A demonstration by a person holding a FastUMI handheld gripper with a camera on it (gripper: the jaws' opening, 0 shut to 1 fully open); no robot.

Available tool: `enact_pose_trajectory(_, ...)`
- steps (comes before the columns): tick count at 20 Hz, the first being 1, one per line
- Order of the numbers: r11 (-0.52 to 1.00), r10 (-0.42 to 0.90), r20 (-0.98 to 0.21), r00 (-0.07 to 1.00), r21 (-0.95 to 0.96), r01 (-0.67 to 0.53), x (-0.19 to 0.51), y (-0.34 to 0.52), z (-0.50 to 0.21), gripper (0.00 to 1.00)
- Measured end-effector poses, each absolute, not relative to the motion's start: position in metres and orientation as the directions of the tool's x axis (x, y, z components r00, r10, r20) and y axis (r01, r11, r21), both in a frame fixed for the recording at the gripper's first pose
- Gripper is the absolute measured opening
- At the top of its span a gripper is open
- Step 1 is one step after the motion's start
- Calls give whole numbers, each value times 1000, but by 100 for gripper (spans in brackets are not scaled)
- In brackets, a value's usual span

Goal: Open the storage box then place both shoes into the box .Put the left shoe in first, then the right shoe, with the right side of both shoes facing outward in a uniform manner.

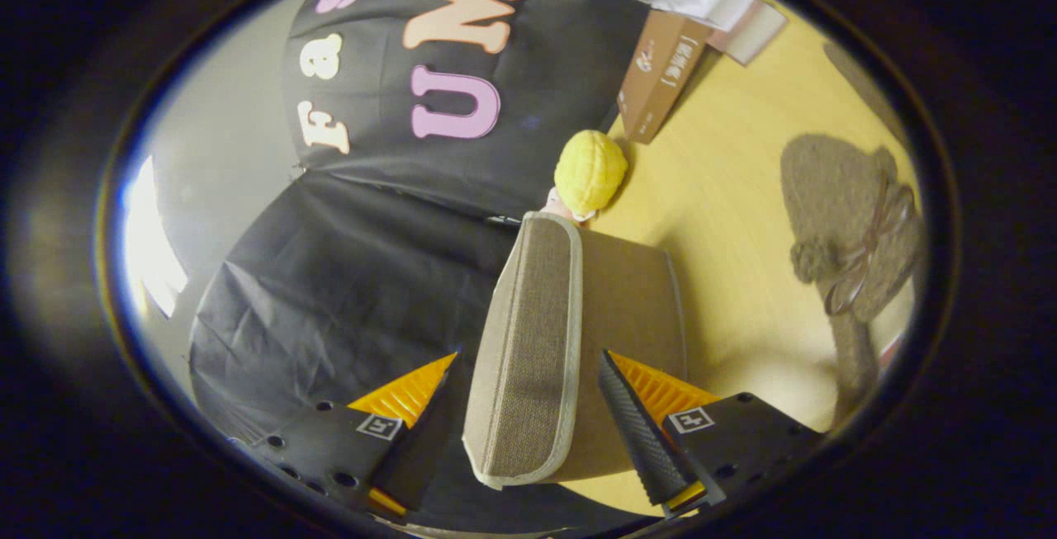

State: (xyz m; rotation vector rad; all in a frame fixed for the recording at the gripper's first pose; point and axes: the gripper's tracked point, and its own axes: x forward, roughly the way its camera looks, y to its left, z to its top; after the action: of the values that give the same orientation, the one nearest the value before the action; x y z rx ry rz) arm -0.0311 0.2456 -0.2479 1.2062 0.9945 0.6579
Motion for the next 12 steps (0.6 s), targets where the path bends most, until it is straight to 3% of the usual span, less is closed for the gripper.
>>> enact_pose_trajectory(6,90,870,-197,452,965,246,-35,250,-248,98)
enact_pose_trajectory(12,27,884,-157,439,957,288,-40,254,-240,98)
